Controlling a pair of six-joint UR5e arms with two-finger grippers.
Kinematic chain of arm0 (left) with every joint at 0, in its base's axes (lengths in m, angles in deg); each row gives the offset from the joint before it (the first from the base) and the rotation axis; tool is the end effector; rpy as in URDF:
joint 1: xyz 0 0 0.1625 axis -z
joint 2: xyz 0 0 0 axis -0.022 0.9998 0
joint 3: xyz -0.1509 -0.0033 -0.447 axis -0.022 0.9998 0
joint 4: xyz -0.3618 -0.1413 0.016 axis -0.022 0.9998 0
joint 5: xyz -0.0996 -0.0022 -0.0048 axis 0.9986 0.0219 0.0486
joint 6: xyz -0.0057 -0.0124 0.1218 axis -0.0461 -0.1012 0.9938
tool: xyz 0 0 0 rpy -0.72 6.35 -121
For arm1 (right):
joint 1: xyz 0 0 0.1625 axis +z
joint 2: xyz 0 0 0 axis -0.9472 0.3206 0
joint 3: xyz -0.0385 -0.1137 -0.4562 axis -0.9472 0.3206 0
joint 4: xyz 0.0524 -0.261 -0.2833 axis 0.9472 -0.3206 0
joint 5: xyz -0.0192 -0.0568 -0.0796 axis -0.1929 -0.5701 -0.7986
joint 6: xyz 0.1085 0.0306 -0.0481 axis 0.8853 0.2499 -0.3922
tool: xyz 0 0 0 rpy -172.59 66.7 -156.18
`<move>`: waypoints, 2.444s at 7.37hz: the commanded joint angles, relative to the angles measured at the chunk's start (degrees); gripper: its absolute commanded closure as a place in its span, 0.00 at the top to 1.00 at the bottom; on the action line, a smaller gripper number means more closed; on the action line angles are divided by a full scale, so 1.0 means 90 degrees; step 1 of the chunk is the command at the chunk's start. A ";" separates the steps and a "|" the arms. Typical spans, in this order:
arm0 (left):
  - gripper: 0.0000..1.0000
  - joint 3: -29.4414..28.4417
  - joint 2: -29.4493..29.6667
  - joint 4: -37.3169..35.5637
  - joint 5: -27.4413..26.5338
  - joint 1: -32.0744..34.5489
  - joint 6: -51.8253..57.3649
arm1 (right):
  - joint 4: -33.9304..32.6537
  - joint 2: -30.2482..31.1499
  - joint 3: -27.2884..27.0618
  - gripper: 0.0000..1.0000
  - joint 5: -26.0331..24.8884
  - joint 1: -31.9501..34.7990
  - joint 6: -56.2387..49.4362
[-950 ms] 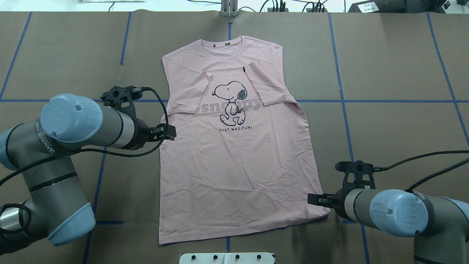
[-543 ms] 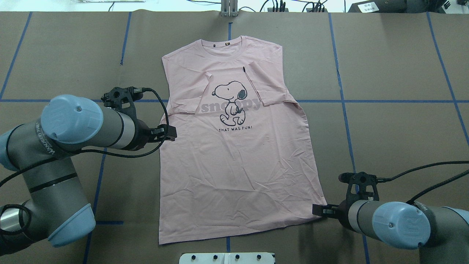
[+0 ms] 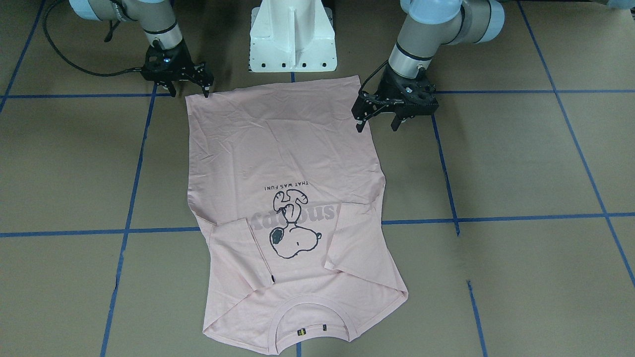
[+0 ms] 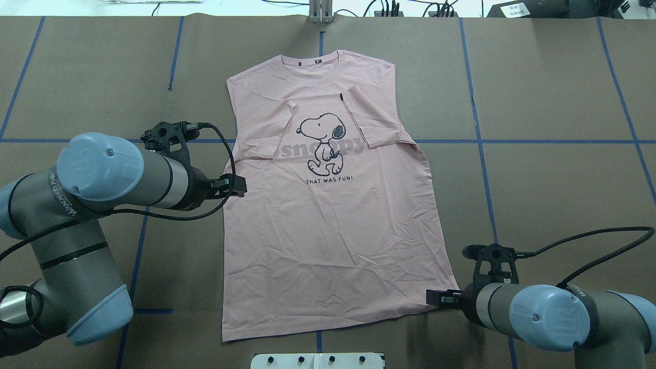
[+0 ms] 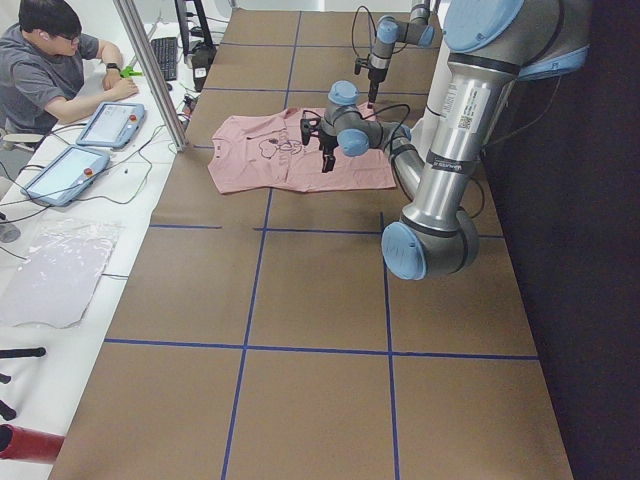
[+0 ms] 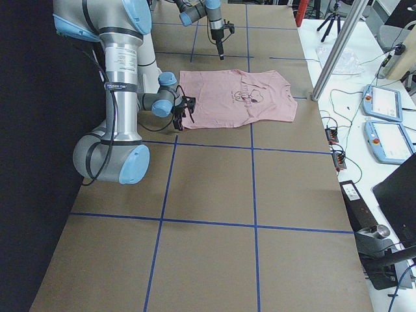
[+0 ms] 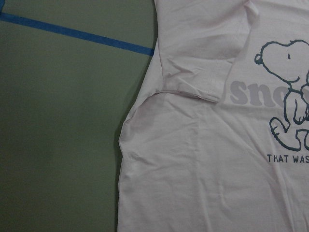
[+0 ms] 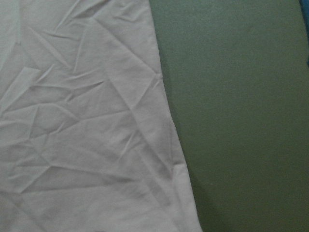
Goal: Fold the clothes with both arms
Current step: 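Grasp the hem corners with both grippers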
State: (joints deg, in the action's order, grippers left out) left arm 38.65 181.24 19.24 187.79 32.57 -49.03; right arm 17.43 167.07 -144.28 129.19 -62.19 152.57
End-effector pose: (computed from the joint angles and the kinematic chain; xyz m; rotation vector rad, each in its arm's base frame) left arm 0.4452 -0.3932 0.3428 0.1306 0.9961 -0.2461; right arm -0.4375 -0.2084 0.4709 0.0966 -0.8268 0.1465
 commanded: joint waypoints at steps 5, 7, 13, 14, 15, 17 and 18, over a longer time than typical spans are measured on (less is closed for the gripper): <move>1.00 -0.0010 0.0006 0.0004 0.0000 -0.0002 0.0019 | -0.0024 -0.0074 0.0187 0.82 0.0077 0.0032 -0.0060; 1.00 0.0000 0.0006 0.0004 0.0000 -0.0002 0.0020 | -0.0014 -0.0026 0.0042 0.43 0.0116 0.0071 -0.0060; 1.00 0.0000 -0.0004 0.0004 0.0000 -0.0002 -0.0009 | -0.0004 0.0033 -0.0183 0.00 0.0088 0.0218 -0.0012; 1.00 0.0029 -0.0101 0.0004 0.0000 -0.0079 -0.0126 | -0.0004 0.0014 -0.0222 0.00 0.0087 0.0247 -0.0012; 1.00 0.0203 -0.0373 0.0062 -0.0020 -0.0486 -0.0717 | -0.0004 0.0024 -0.0223 0.00 0.0087 0.0286 -0.0012; 1.00 0.0886 -0.0958 0.0023 -0.0563 -0.1481 -0.1607 | -0.0004 -0.0025 -0.0213 0.00 0.0106 0.0296 -0.0012; 1.00 0.0879 -0.0971 -0.0006 -0.0818 -0.1921 -0.2037 | -0.0004 -0.0054 -0.0213 0.00 0.0145 0.0286 -0.0012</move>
State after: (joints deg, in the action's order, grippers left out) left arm 45.17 174.04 19.44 183.67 20.84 -62.11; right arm 17.39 166.86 -146.22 130.16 -59.59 152.46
